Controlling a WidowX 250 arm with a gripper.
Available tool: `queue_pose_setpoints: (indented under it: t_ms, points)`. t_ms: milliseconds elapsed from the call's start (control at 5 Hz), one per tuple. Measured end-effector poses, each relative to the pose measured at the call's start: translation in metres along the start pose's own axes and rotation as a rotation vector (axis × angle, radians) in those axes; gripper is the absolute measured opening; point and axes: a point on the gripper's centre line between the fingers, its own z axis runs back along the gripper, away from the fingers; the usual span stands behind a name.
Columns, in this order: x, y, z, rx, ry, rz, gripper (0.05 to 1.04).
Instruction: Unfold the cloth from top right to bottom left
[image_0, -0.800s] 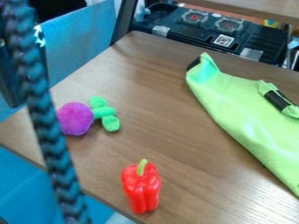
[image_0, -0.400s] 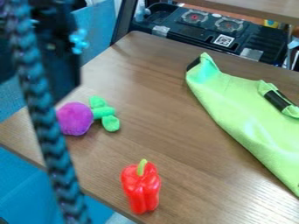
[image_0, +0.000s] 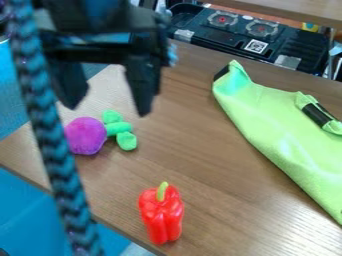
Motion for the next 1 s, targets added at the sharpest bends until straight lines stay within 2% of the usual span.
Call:
queue_pose_setpoints:
  t_ms: [200, 400, 600, 800, 1000]
  points:
    - [0.012, -0.024, -0.026, -0.034, -0.187, -0.076, 1.0]
    - [0.031, -0.041, -0.053, 0.027, -0.253, -0.099, 1.0]
    - [0.05, -0.058, -0.062, -0.001, -0.391, 0.019, 1.0]
    - [0.071, -0.067, -0.07, 0.02, -0.446, 0.165, 1.0]
    - [0.094, -0.079, -0.077, 0.071, -0.497, 0.258, 1.0]
